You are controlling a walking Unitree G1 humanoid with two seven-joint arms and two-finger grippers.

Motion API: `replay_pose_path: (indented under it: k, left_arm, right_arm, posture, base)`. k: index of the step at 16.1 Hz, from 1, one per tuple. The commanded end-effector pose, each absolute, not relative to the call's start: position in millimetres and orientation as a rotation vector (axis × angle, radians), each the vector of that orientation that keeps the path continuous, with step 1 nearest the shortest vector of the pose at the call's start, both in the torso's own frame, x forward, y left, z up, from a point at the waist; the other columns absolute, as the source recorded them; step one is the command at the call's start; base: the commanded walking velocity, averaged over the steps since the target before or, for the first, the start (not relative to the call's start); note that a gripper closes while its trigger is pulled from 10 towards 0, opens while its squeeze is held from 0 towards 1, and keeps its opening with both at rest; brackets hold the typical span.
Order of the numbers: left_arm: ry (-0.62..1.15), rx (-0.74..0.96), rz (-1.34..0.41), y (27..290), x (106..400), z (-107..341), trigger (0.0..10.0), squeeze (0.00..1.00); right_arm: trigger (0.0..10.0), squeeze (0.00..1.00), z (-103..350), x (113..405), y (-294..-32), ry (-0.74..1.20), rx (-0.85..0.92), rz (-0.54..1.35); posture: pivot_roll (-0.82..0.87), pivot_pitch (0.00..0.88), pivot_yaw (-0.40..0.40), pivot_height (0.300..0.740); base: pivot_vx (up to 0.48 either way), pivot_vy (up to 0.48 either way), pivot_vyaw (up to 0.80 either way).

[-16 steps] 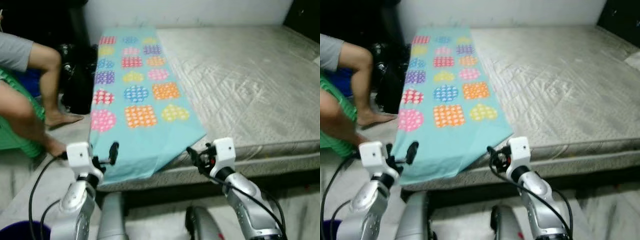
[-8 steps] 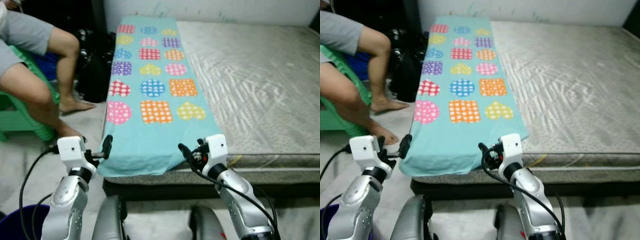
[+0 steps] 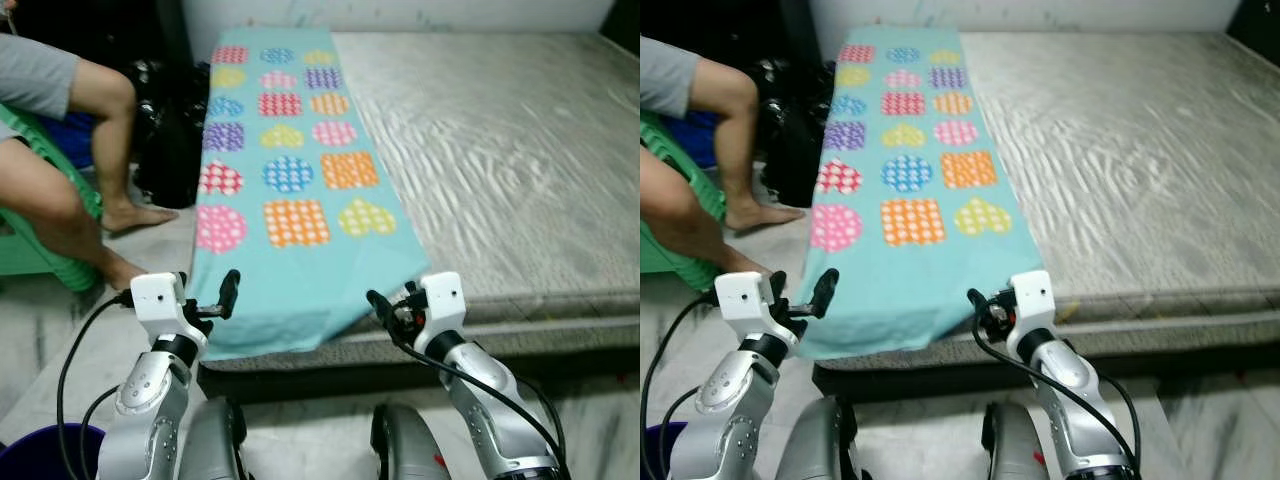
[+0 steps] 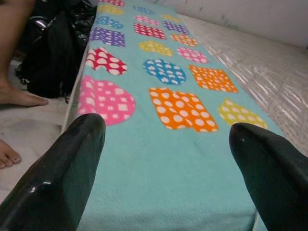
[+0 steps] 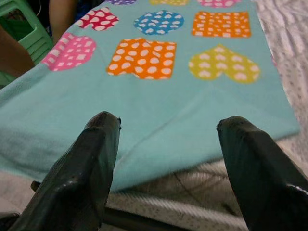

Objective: Clean up the room

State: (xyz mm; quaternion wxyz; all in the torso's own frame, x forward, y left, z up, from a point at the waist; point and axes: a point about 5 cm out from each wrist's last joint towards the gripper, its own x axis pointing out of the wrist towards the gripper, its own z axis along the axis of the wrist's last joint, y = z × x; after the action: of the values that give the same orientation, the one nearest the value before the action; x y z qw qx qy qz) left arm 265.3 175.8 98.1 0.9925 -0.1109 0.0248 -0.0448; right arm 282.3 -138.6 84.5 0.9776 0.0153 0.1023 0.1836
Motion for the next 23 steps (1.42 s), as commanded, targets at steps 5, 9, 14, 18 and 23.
replay_pose_path:
  k: [5,9,14,18,23]
  left_arm:
    - [0.05,-0.22,-0.096,176.7,263.9,97.6,10.0,0.0]
    - [0.051,-0.219,-0.099,175.9,263.8,97.3,10.0,0.0]
    - [0.057,-0.219,-0.098,174.1,263.7,96.5,10.0,0.0]
    - [0.068,-0.232,-0.091,173.1,264.4,94.8,10.0,0.0]
    - [0.084,-0.232,-0.08,175.2,263.3,93.0,10.0,0.0]
  right_arm:
    - [10.0,0.0,86.2,282.6,-136.2,0.2,0.036,0.382]
    - [10.0,0.0,86.1,282.9,-136.6,0.198,0.035,0.379]
    - [10.0,0.0,85.4,283.1,-138.4,0.2,0.035,0.373]
    - [10.0,0.0,84.7,283.8,-139.3,0.203,0.034,0.368]
    - [10.0,0.0,80.8,282.7,-137.3,0.24,0.026,0.39]
  posture:
    - [-0.12,0.099,-0.024,0.582]
    - [-0.12,0.092,-0.025,0.582]
    - [-0.12,0.088,-0.026,0.582]
    - [-0.12,0.088,-0.026,0.582]
    - [-0.12,0.105,-0.028,0.582]
  base:
    - [0.33,0.0,0.0]
    - [0.347,0.0,0.0]
    - [0.32,0.0,0.0]
    - [0.077,0.0,0.0]
    - [0.0,0.0,0.0]
